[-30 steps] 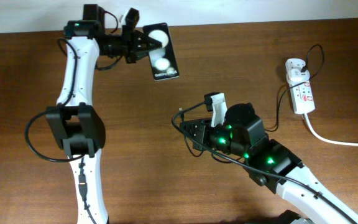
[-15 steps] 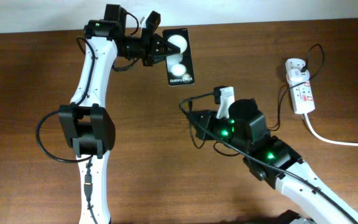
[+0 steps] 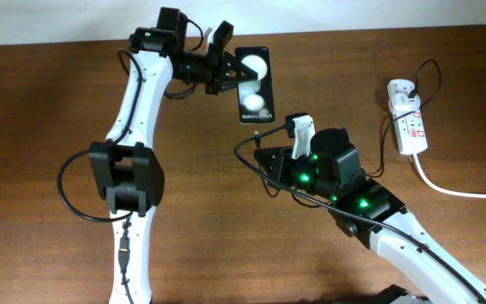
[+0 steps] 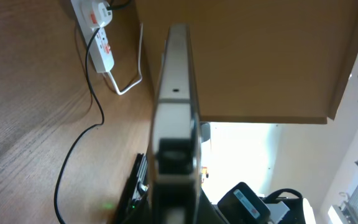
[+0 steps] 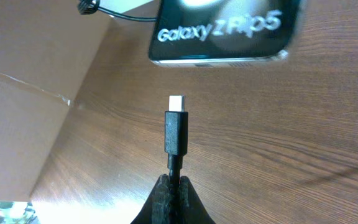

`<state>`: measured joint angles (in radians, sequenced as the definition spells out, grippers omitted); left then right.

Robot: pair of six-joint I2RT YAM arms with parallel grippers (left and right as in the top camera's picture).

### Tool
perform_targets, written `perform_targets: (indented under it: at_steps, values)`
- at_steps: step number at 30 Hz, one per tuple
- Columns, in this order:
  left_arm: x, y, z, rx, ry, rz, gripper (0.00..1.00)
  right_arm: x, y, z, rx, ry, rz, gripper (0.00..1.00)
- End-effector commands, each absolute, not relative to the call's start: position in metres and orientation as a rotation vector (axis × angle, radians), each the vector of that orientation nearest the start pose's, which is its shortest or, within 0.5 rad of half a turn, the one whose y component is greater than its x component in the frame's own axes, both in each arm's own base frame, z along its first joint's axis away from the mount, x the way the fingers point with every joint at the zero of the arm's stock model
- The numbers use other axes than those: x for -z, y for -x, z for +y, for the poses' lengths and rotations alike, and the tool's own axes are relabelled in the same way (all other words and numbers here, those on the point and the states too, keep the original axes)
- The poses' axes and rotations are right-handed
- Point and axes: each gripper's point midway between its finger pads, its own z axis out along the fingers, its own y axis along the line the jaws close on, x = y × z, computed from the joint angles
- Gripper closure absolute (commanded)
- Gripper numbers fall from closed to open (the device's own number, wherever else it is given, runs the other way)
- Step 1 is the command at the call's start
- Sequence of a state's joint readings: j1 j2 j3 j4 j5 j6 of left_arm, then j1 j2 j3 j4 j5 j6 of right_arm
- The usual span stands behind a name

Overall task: Plug charger to phone and switch on socket
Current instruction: 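Push the cable connector up into the phone's bottom port with the right gripper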

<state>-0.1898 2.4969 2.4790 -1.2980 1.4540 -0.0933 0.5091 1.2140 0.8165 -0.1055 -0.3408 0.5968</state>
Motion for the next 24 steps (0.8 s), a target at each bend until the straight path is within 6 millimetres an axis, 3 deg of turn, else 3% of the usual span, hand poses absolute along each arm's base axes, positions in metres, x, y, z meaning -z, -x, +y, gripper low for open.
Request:
perform_targets:
  at_steps: [1,5,10,24]
  values:
    - [-0.246,-0.458,-0.263,2.102,-0.422,2.263,1.00,-0.212,-0.310,0.238,-1.012,0.148,2.183,0.96]
    - [-0.246,-0.458,-0.263,2.101,-0.422,2.262,1.00,-0.207,-0.315,0.231,-1.059,0.037,2.218,0.96]
    - [-0.246,-0.459,-0.263,2.092,-0.442,2.249,1.00,-0.199,-0.319,0.230,-1.121,0.041,2.243,0.96]
    - [-0.242,-0.460,-0.263,2.057,-0.445,2.269,1.00,-0.201,-0.321,0.234,-1.144,0.055,2.231,0.96]
